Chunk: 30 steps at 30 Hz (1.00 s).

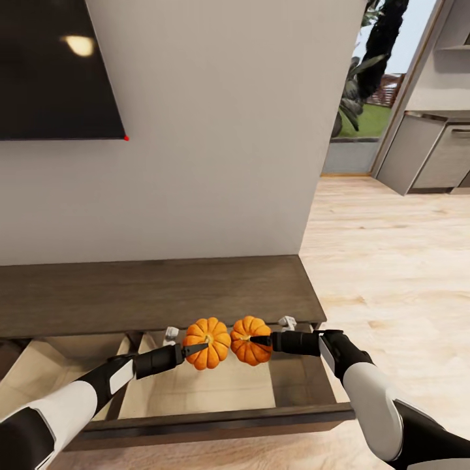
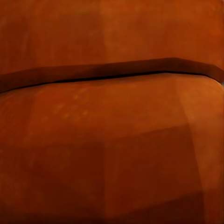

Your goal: Place each of the two pumpkins and all three candles from the living room inside a cabinet in the living room (use any cabinet), then make sure every cabinet is closed, and position the cauldron so it is next to a table in the living room.

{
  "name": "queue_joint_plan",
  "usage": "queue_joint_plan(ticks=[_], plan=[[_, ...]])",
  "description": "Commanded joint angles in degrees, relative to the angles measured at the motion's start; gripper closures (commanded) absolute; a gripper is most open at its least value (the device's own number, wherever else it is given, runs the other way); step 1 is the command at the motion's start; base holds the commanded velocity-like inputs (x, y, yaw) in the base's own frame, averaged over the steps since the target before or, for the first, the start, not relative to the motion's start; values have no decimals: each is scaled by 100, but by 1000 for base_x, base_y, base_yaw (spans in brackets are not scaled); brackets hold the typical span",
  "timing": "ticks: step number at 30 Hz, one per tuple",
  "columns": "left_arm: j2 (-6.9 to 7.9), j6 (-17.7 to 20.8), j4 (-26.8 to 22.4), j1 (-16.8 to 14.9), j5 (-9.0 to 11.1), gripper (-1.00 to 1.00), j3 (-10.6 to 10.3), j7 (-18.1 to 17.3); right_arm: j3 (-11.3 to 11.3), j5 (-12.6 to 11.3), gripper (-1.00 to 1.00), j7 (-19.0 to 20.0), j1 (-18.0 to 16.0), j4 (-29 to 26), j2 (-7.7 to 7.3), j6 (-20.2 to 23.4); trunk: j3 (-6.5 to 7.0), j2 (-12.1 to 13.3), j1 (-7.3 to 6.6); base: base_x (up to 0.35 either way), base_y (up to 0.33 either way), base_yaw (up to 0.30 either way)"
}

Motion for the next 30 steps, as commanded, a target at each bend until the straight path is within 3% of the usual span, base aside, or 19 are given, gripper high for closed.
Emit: queue_joint_plan(ticks=[1,10,17,21,27,30], plan=[[-1,0,-1,0,1,100,5,-3,-1,-2,100,0,0,0,0,1,0,0,0,24,0,0],[-1,0,82,7,-3,100,5,16,-5,25,100,-45,3,51,7,-6,0,0,0,4,0,0],[-3,-8,987,88,-8,100,4,14,-9,12,100,-98,37,202,-35,-23,0,0,0,0,0,0],[12,-9,1136,146,-9,100,5,39,-9,12,100,-337,43,474,-70,-46,0,0,0,0,0,0],[-18,-6,1149,169,-10,100,-2,574,-1,17,100,-539,52,639,-132,-60,0,0,0,0,0,0],[-37,-1,1120,169,-8,100,-3,660,0,68,100,-920,53,780,-145,-91,0,0,0,0,0,0]])
